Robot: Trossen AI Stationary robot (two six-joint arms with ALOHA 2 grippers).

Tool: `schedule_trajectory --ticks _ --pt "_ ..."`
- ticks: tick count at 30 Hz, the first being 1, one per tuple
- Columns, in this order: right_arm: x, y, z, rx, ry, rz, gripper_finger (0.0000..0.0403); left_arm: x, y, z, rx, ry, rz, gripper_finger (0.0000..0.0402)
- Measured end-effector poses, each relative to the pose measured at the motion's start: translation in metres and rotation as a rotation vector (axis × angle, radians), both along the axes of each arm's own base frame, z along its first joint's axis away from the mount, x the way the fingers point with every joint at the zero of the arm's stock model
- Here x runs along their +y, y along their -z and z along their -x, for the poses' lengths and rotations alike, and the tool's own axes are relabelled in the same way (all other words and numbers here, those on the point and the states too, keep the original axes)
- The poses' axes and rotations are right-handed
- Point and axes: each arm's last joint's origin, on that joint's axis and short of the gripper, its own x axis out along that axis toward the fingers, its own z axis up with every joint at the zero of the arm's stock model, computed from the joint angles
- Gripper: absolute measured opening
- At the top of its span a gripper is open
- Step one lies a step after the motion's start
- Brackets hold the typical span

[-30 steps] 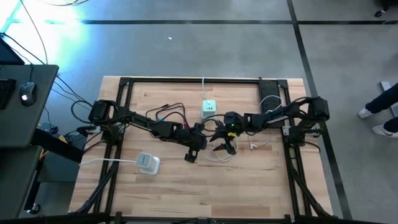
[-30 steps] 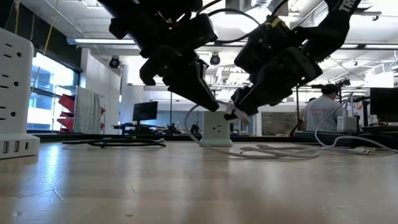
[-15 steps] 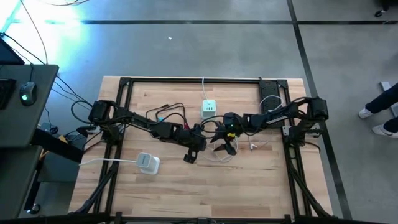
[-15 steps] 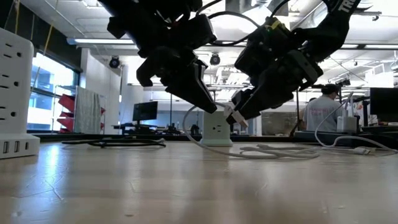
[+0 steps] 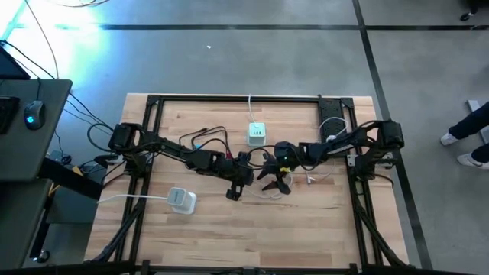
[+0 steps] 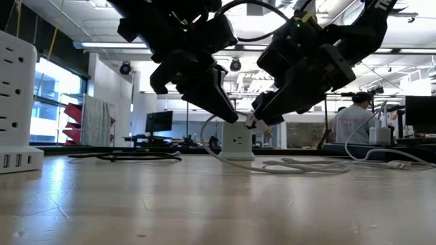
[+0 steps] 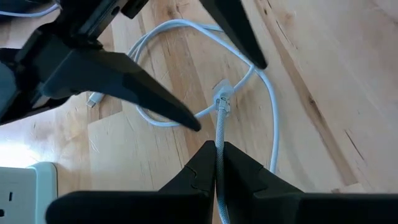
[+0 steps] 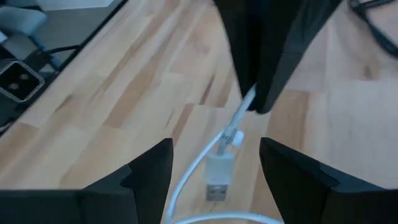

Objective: Insert USB
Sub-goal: Insert the white charger cable into the light green outlet extension

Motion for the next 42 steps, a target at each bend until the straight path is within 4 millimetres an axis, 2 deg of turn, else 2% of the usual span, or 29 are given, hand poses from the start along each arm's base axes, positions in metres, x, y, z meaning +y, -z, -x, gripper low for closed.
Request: schedule_trajectory --ticks 10,20,23,28,33,37,42 --pt "-0.001 0.000 -0.001 0.051 0.051 0.025 0.0167 -0.001 0.000 0.000 -0.001 -0.002 0.004 0.0000" --pt "-0.001 0.004 0.000 0.074 0.041 0.018 0.0136 -0.001 -0.001 -0.001 -0.012 -0.002 0.006 0.0000" --pt "-0.001 0.004 0.000 0.070 0.035 0.023 0.0102 0.000 -0.001 -0.001 -0.014 -0.015 0.005 0.0000" --pt "-0.001 0.002 -0.002 0.042 0.024 0.036 0.0014 0.001 -0.001 0.000 -0.013 -0.073 0.011 0.0000" --pt "-0.004 -0.003 -0.006 -0.020 0.089 0.072 0.0003 0.005 0.001 0.008 0.059 -0.190 -0.094 0.0012" --pt "-0.011 -0.009 -0.006 -0.055 0.125 0.081 0.0002 0.007 -0.007 0.019 0.089 -0.310 -0.142 0.0029" --pt "-0.016 -0.013 -0.006 -0.067 0.190 0.089 0.0001 0.007 -0.016 0.023 0.068 -0.335 -0.141 0.0034"
